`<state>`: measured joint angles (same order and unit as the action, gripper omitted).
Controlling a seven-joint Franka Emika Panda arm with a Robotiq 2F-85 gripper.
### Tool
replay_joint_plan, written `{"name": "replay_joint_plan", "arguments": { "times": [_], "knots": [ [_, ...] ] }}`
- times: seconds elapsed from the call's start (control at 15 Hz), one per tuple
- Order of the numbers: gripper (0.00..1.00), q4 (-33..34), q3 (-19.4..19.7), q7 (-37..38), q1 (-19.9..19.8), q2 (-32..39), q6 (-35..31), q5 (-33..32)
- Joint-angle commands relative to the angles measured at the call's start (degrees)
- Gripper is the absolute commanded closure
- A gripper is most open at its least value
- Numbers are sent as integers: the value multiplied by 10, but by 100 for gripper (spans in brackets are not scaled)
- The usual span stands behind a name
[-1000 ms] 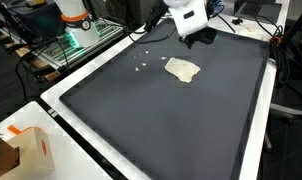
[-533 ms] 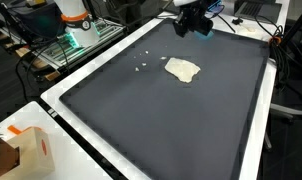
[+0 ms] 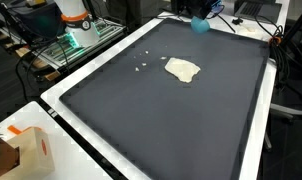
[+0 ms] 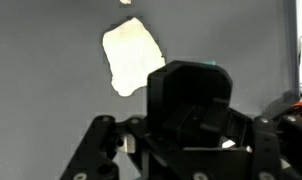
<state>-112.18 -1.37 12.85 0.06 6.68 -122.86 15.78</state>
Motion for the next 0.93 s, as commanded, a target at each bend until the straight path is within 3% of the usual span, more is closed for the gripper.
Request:
{"name": "replay_joint_plan", "arguments": {
  "times": [0.0,0.87],
  "knots": [
    [81,-9,1,88,21,-32,21,-77],
    [81,21,-30,286,58,-64,91,-260]
  ]
}}
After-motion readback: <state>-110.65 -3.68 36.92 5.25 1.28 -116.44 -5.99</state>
